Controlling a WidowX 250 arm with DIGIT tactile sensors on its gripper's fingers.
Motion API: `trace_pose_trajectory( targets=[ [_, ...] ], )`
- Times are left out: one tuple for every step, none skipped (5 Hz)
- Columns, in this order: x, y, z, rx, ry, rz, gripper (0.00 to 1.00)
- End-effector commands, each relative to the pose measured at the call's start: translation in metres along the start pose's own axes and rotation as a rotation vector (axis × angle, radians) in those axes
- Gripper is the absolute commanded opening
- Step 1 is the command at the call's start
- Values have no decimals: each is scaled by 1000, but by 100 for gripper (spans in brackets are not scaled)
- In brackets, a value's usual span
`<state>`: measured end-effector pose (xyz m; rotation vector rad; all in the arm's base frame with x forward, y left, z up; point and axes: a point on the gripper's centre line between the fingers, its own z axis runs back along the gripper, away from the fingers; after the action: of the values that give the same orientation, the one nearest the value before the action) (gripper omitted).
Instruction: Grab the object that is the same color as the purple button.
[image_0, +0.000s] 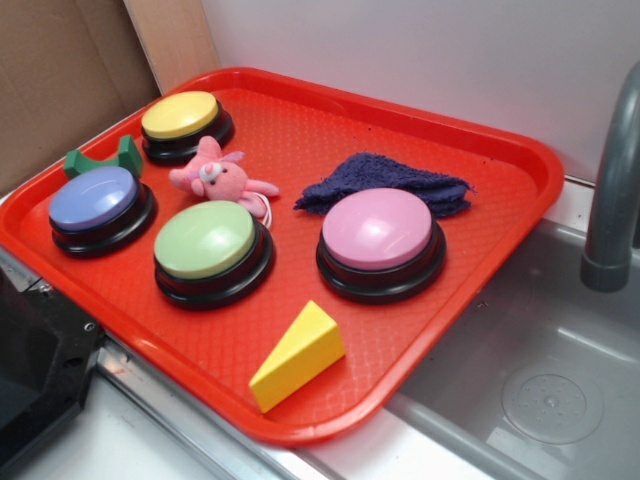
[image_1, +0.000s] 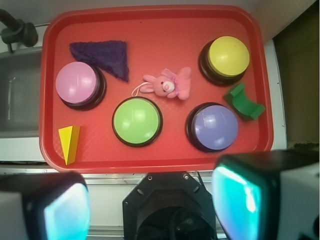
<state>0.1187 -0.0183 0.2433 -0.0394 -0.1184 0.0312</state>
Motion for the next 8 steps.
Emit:
trace_pose_trajectory(
  targets=[
    [0, 0, 0, 0, 0, 0, 100],
    [25, -14, -15, -16, 30, 127, 100],
    [66, -27, -40, -30, 21, 316, 100],
    [106, -34, -69, -13, -32, 498, 100],
    [140, -40, -102, -14, -89, 643, 100],
    [163, -46, -138, 20, -83, 663, 100],
    [172, -47, -170, 101, -102, 656, 100],
    [177, -42, -202, 160, -70, 647, 100]
  ],
)
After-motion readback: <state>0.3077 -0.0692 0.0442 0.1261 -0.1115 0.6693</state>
